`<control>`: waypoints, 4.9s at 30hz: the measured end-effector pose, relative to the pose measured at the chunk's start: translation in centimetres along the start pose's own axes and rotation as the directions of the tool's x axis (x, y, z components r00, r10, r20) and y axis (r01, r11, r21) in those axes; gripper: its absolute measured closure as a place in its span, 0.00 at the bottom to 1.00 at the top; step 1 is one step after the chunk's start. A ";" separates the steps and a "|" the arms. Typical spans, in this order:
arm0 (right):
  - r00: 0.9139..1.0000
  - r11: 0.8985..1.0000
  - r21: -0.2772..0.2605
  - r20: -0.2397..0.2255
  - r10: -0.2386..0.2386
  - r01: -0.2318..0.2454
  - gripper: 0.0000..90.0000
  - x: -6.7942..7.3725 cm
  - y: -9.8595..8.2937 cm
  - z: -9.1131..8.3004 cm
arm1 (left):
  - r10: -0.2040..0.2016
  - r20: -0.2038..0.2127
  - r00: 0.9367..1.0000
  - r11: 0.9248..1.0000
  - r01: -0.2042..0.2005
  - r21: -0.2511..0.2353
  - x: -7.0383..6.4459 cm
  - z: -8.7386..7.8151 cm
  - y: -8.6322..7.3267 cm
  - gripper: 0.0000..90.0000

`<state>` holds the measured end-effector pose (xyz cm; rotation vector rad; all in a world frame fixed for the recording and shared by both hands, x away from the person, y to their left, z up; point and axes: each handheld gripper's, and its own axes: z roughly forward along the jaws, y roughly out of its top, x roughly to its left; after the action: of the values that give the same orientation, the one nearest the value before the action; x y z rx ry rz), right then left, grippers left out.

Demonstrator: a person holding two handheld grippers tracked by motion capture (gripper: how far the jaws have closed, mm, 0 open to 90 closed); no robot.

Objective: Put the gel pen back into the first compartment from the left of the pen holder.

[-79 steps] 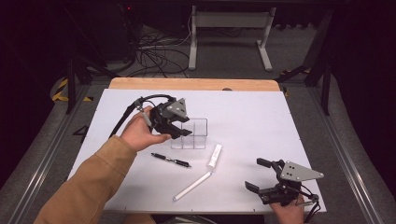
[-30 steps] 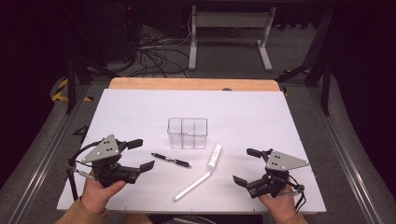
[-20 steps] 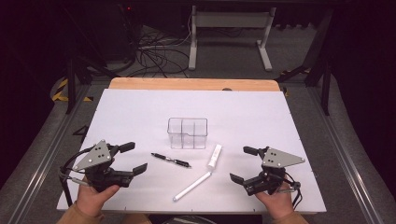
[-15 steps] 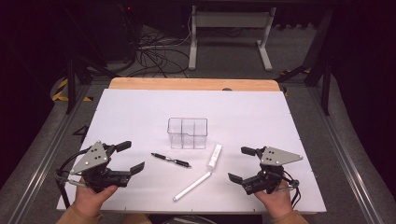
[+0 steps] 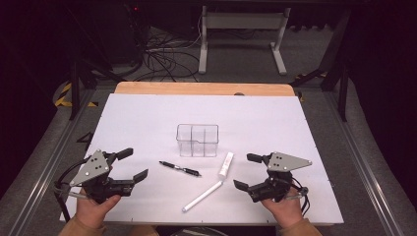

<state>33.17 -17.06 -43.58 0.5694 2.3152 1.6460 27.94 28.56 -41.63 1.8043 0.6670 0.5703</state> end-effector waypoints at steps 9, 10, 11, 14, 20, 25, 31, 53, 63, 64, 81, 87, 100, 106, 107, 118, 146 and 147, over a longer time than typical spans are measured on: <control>0.999 0.996 0.078 -0.027 -0.037 0.039 0.23 0.7 1.4 2.0 | -0.021 -0.011 1.000 1.000 0.021 -0.009 0.3 -0.3 -0.1 0.23; 0.999 0.995 0.089 -0.031 -0.035 0.038 0.23 0.8 1.6 2.4 | -0.019 -0.014 1.000 1.000 0.019 -0.009 0.4 -0.4 -0.1 0.23; 0.999 0.994 0.100 -0.035 -0.037 0.040 0.23 0.9 1.8 2.8 | -0.020 -0.016 1.000 1.000 0.020 -0.009 0.4 -0.4 -0.1 0.23; 0.998 0.990 0.129 -0.045 -0.044 0.049 0.25 1.2 2.2 3.9 | -0.027 -0.016 1.000 1.000 0.026 -0.011 0.5 -0.4 -0.2 0.23; 0.997 0.986 0.159 -0.060 -0.045 0.054 0.28 1.4 2.9 5.8 | -0.033 -0.025 0.999 0.999 0.032 -0.018 0.6 -0.6 -0.2 0.23; 0.996 0.980 0.189 -0.070 -0.051 0.063 0.30 1.5 3.5 7.4 | -0.059 -0.013 0.998 0.998 0.059 -0.031 0.9 -0.6 -0.3 0.23; 0.995 0.974 0.213 -0.072 -0.062 0.076 0.30 1.7 4.0 8.9 | -0.076 -0.012 0.997 0.996 0.076 -0.037 1.1 -0.7 -0.5 0.23; 0.994 0.958 0.280 -0.109 -0.029 0.059 0.28 2.2 5.2 11.9 | -0.059 -0.028 0.998 0.998 0.058 -0.021 0.9 -0.7 -0.8 0.23; 0.991 0.920 0.369 -0.071 -0.111 0.129 0.32 3.1 5.5 14.4 | -0.066 -0.026 0.997 0.998 0.066 -0.021 1.0 -0.7 -0.9 0.23; 0.991 0.915 0.381 -0.070 -0.117 0.135 0.33 3.1 5.5 14.7 | -0.068 -0.024 0.997 0.997 0.067 -0.024 1.1 -0.7 -0.9 0.23; 0.979 0.841 0.501 -0.112 -0.170 0.203 0.54 3.4 5.4 19.3 | -0.068 -0.021 0.997 0.998 0.068 -0.016 1.1 -0.6 -1.1 0.24; 0.973 0.826 0.514 -0.137 -0.186 0.231 0.57 3.2 5.3 20.5 | -0.066 -0.020 0.998 0.998 0.066 -0.014 1.0 -0.5 -1.1 0.24; 0.973 0.797 0.558 -0.155 -0.172 0.230 0.67 2.6 4.4 22.5 | -0.061 -0.020 0.998 0.998 0.060 -0.016 1.2 -0.5 -1.2 0.24; 0.968 0.786 0.566 -0.164 -0.189 0.249 0.72 2.6 4.1 23.2 | -0.067 -0.020 0.998 0.998 0.067 -0.018 1.3 -0.6 -1.3 0.24; 0.968 0.784 0.568 -0.167 -0.188 0.250 0.72 2.6 4.1 23.3 | -0.067 -0.022 0.998 0.998 0.066 -0.016 1.2 -0.6 -1.3 0.24; 0.965 0.770 0.582 -0.180 -0.190 0.260 0.81 2.7 3.9 23.9 | -0.060 -0.026 0.998 0.998 0.059 -0.014 1.3 -0.6 -1.4 0.24; 0.969 0.791 0.562 -0.180 -0.168 0.242 0.89 3.0 5.3 22.7 | -0.072 -0.023 0.997 0.997 0.072 -0.026 1.2 -0.6 -1.4 0.24; 0.969 0.793 0.559 -0.180 -0.169 0.242 0.89 3.0 5.4 22.6 | -0.075 -0.024 0.997 0.997 0.074 -0.027 1.2 -0.6 -1.4 0.24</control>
<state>40.76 4.93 -45.98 0.3032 2.8559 0.8760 28.17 30.17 -42.66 1.7430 0.7373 0.5495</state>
